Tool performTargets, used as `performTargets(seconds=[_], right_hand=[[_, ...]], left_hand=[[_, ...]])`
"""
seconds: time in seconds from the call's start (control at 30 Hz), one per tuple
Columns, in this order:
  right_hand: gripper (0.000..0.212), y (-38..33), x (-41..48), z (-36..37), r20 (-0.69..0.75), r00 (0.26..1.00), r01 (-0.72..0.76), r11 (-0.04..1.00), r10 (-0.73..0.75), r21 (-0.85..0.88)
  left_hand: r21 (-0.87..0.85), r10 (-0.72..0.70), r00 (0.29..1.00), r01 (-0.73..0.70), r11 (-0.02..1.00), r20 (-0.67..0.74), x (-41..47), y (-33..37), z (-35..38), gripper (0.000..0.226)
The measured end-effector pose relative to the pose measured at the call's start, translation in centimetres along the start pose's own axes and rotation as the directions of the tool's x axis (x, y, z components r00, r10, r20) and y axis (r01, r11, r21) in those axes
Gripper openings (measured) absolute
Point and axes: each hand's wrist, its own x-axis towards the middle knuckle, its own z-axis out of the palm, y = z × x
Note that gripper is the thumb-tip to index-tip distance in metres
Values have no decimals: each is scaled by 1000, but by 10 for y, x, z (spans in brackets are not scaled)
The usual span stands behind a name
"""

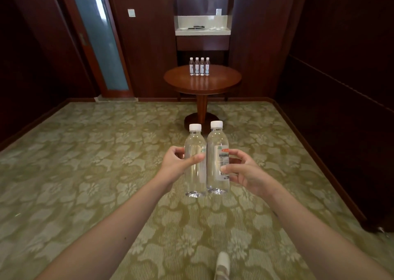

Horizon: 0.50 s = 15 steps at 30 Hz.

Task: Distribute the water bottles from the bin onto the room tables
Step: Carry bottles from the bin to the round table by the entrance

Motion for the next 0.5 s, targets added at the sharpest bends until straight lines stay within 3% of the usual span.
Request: performTargets(seconds=[0.27, 0.5], right_hand=[[58, -76, 179, -67, -5, 1000, 24, 999, -24, -33], [62, -130, 314, -116, 25, 1000, 1, 998, 1, -65]], left_hand=[[38, 35, 999, -34, 999, -27, 198, 43, 36, 99], [40, 34, 997, -31, 999, -68, 342, 66, 63, 91]])
